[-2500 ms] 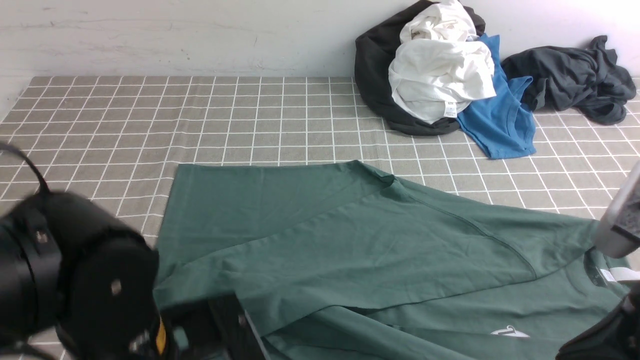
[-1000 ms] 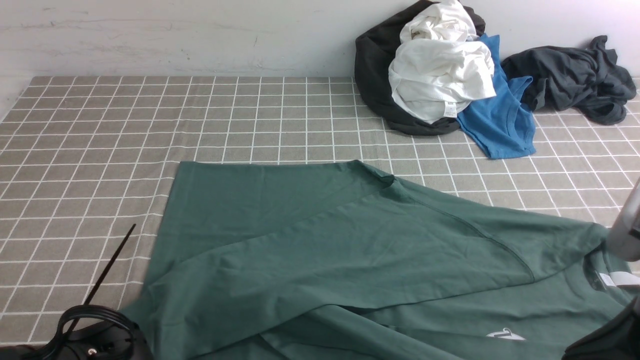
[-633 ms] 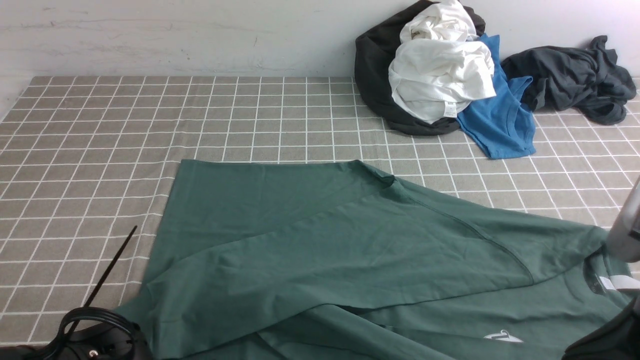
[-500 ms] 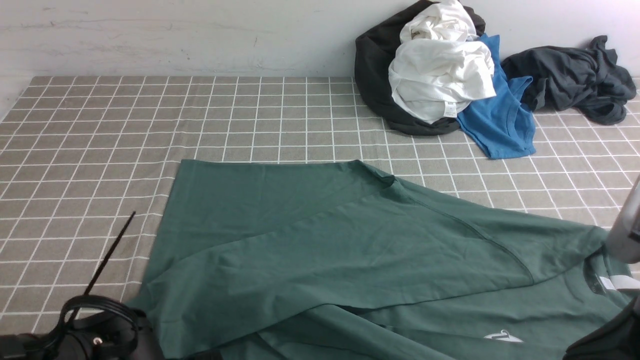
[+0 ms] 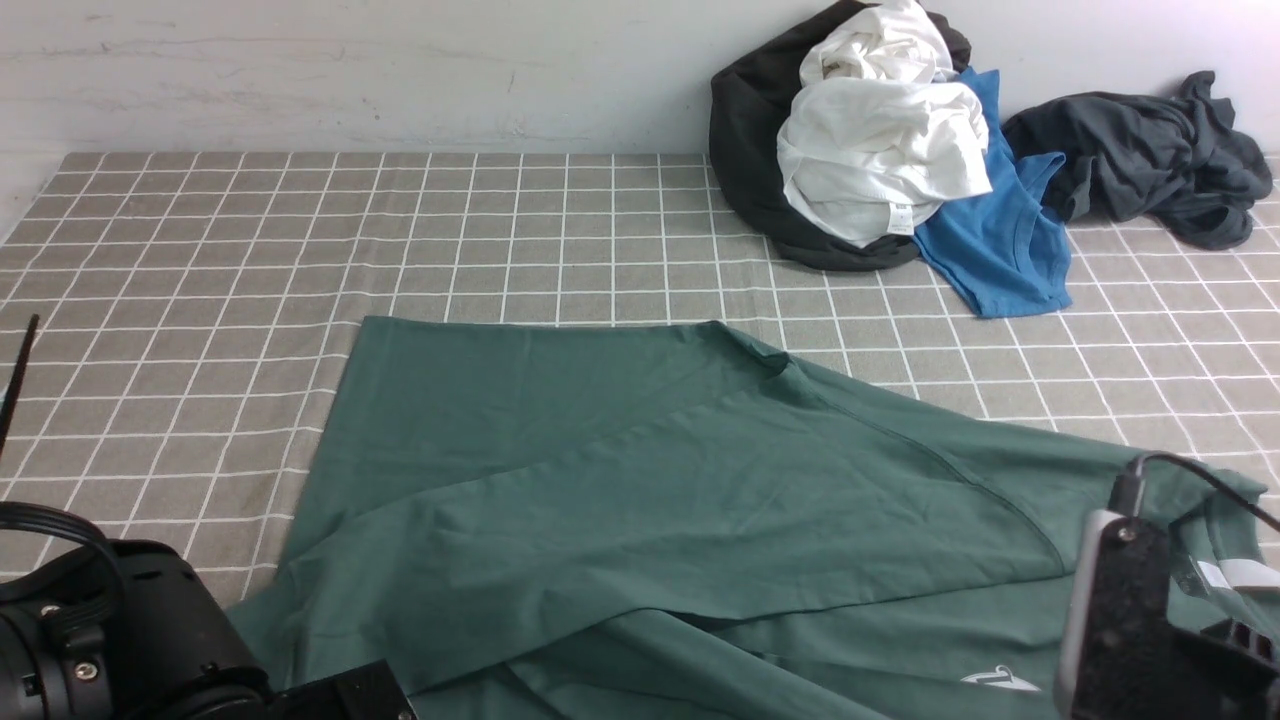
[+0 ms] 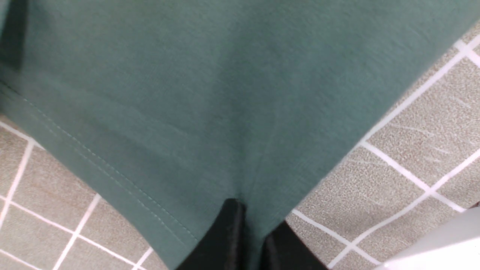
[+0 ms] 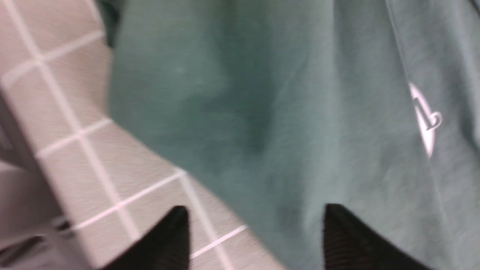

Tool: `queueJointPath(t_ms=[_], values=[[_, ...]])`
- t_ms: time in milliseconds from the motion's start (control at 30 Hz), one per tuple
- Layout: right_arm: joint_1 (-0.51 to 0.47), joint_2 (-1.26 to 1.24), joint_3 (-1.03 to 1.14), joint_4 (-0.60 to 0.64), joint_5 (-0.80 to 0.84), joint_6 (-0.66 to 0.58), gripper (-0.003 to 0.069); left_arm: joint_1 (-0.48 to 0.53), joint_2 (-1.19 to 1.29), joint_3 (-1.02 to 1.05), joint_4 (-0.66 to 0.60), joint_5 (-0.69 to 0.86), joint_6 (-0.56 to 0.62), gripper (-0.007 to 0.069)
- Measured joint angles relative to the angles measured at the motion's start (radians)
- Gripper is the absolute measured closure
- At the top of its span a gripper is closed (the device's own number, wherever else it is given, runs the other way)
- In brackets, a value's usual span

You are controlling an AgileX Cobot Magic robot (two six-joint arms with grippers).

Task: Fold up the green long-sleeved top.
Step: Use both arms simultaneously to clamp the lower edge of the clothing fabric

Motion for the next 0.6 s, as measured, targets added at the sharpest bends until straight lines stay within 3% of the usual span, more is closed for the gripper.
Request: queueJointPath(t_ms=[100, 267, 467, 600], values=[[0.001, 0.065, 0.038, -0.059, -0.070, 0.000, 0.0095, 0.000, 0.000, 0.000, 0.000, -0.001, 0.000, 0.0612], [0.001, 0.180, 0.077, -0.128, -0.144, -0.001, 0.0081, 0.000, 0.000, 0.000, 0.000, -0.005, 0.000, 0.0612], [0.001, 0.272, 0.080, -0.232, -0.169, -0.007, 0.0117, 0.000, -0.001, 0.000, 0.000, -0.007, 0.000, 0.0612], [0.001, 0.280, 0.080, -0.293, -0.179, -0.006, 0.0200, 0.000, -0.001, 0.000, 0.002, -0.015, 0.000, 0.0612]])
